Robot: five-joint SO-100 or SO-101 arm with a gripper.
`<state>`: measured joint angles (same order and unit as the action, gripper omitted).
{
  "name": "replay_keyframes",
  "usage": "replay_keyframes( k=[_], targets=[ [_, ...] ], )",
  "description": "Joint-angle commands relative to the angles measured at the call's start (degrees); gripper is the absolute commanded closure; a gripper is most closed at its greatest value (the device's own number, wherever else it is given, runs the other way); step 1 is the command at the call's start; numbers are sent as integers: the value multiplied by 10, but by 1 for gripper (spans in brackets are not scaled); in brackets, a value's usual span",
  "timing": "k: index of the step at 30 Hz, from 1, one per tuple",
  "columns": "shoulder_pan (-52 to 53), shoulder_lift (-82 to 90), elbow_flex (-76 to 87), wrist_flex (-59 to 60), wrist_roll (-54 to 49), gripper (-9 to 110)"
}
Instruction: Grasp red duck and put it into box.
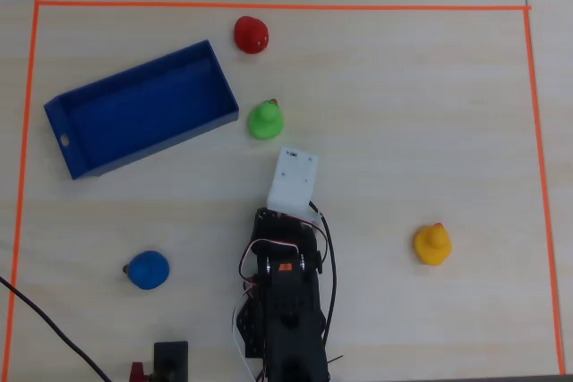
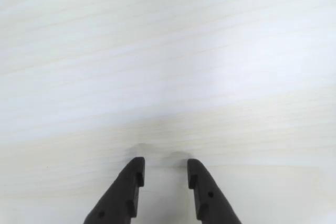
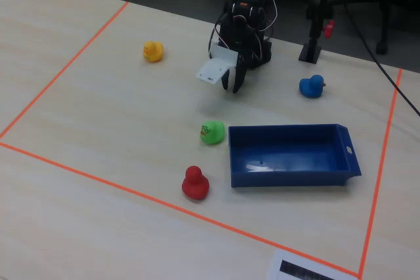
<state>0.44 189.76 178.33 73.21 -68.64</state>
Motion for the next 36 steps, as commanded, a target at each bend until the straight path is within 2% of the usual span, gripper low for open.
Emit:
replay_keyframes(
  k=[1, 17, 19, 21, 23, 28, 32, 36],
  targets=[
    [3, 0, -1, 14, 5, 92],
    [-5, 0, -1, 14, 1, 91],
    [-5, 0, -1, 14, 1, 93],
    [-5, 0, -1, 14, -1, 100],
    [-4, 0, -1, 13, -16, 101],
    [51, -43, -65, -43, -33, 85],
    [59, -242, -255, -54, -63, 67],
    [65, -440, -451, -69, -65, 62]
  ],
)
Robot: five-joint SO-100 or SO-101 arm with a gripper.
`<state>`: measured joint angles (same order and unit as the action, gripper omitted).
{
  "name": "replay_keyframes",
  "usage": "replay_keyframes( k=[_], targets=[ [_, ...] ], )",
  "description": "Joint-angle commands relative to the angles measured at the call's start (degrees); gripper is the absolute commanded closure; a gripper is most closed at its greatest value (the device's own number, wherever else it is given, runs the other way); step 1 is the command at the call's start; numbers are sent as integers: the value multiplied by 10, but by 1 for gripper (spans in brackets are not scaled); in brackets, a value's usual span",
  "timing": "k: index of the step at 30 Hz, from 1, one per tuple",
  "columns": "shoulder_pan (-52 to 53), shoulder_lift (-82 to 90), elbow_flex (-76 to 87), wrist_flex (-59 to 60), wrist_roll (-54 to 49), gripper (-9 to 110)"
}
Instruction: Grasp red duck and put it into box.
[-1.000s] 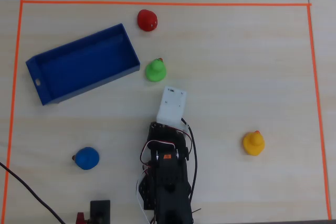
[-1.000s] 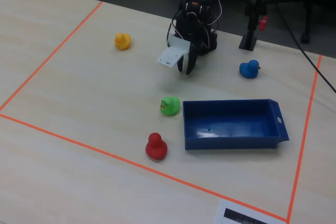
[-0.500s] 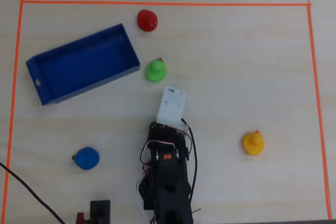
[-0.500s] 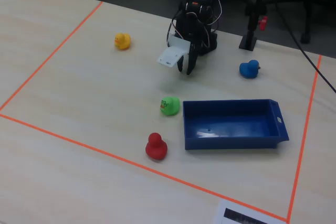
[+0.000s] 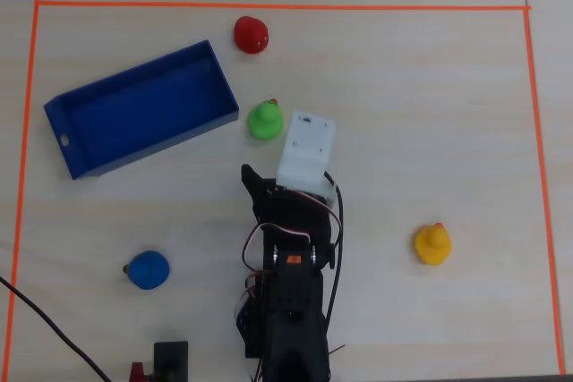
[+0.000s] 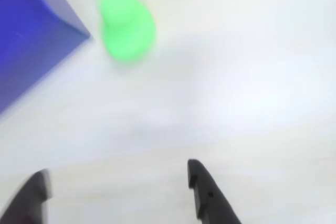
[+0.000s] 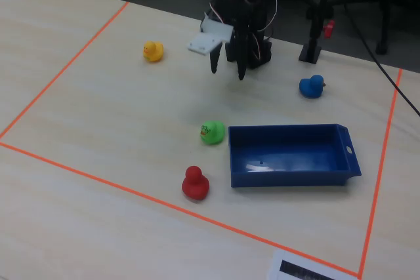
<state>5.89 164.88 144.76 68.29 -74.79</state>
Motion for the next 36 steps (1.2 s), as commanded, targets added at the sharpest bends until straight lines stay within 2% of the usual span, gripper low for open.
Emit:
replay_keyframes(
  k=[1, 9, 18, 25, 31, 36],
  targets=[
    [16, -243, -164, -26, -1, 61],
    [25, -550, -410, -117, 30, 60],
    [-31, -825, -710, -65, 77, 60],
    [-71, -970, -841, -60, 93, 60],
    [-62, -1102, -978, -57, 97, 60],
    [-48, -1149, -1034, -55, 79, 60]
  ],
)
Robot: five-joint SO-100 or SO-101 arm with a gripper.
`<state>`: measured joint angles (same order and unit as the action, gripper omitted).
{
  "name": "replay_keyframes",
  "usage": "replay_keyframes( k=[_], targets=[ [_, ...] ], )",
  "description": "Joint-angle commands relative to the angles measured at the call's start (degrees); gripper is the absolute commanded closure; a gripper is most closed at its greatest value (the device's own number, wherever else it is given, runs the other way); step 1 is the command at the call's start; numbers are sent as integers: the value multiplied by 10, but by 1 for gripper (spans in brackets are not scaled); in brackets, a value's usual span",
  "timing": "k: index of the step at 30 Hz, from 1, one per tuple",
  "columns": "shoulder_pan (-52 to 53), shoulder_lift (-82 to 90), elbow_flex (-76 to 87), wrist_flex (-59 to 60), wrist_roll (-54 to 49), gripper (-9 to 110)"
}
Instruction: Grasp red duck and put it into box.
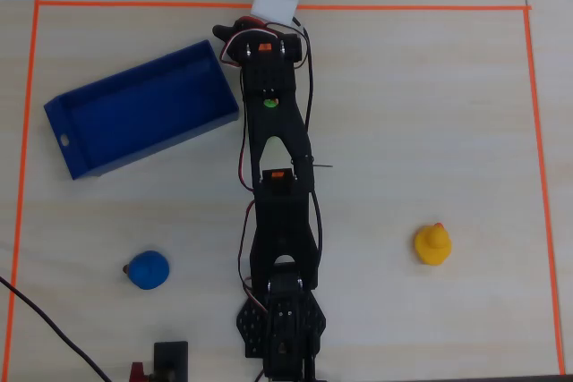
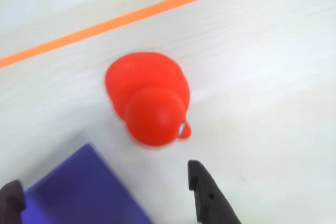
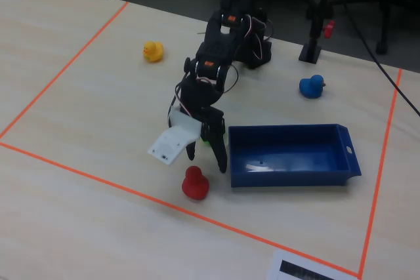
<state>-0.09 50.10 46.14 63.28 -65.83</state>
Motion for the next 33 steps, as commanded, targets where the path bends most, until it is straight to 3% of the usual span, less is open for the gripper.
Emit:
replay_keyframes(
  k=[1, 24, 25, 30, 33],
  targets=[
    [15, -10, -58, -5, -16, 60],
    [27, -114, -156, -35, 0, 60],
    [26, -119, -160, -36, 1, 62],
    [25, -124, -166, -43, 18, 101],
    [28, -112, -166, -40, 37, 101]
  ],
)
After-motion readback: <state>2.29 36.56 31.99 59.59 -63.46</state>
